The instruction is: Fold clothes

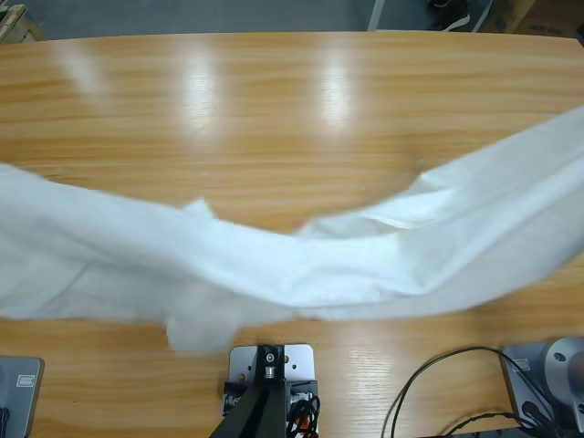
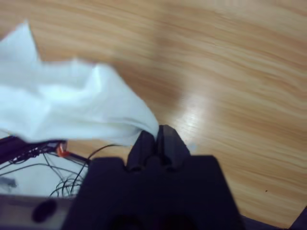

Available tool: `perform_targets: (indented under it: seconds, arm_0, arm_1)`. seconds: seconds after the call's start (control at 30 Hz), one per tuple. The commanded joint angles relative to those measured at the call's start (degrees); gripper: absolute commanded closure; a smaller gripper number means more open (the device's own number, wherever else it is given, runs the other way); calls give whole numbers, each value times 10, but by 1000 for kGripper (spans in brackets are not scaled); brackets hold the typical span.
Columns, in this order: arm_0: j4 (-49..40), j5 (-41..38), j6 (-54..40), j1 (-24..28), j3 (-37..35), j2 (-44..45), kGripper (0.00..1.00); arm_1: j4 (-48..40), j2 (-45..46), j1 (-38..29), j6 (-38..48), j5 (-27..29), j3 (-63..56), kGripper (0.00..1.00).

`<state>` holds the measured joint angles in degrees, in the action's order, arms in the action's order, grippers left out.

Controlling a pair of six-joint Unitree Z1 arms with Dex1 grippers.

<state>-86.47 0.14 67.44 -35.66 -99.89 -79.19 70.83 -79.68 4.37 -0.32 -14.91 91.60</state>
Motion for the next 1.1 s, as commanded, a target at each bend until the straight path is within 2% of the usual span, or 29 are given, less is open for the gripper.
perform_targets:
  seconds: [0.03,0.17,0.27,0.37,0.43,0.5,0.57,0.6,0.63,0.67,0.7,0.8,0.9,0.97,1.1]
  arm_0:
    - [-84,89,-138,162,-212,-240,1000]
    - [-85,91,-169,204,-429,-340,1000]
    - [-86,93,-188,209,-475,-341,1000]
    - [-87,113,-196,205,-460,-309,1000]
    - [-87,111,-199,206,-418,-293,1000]
    - [-86,16,-191,214,-303,-289,1000]
    - [-86,-13,-187,205,-199,-282,1000]
    - [-84,-9,-180,193,-170,-278,1000]
    - [-82,-7,-174,182,-164,-277,1000]
    - [-80,-7,-167,172,-168,-278,1000]
    - [-78,-7,-161,167,-176,-278,1000]
    - [-78,5,-148,152,-214,-275,1000]
    - [-78,22,-145,127,-236,-270,1000]
    - [-78,34,-145,114,-236,-269,1000]
    - [-77,52,-136,108,-243,-256,1000]
  arm_1:
    - [-137,-173,5,-12,2,67,1000]
    - [-154,-219,13,-26,0,132,1000]
    - [-158,-217,13,-41,-15,148,1000]
    - [-159,-210,13,-52,-20,139,1000]
    - [-159,-212,13,-47,-18,120,1000]
    - [-144,-221,18,-24,-19,77,1000]
    - [-130,-226,30,-3,-20,15,1000]
    - [-121,-228,32,8,-9,-8,962]
    - [-111,-226,32,33,5,-32,384]
    - [-108,-223,32,52,1,-48,71]
    - [-103,-214,31,69,-2,-62,1]
    - [-64,-171,-3,83,11,-47,0]
    - [-84,-115,-32,55,23,1,0]
    - [-104,-131,-39,31,10,24,0]
    - [-216,-232,-39,18,-18,-1,12]
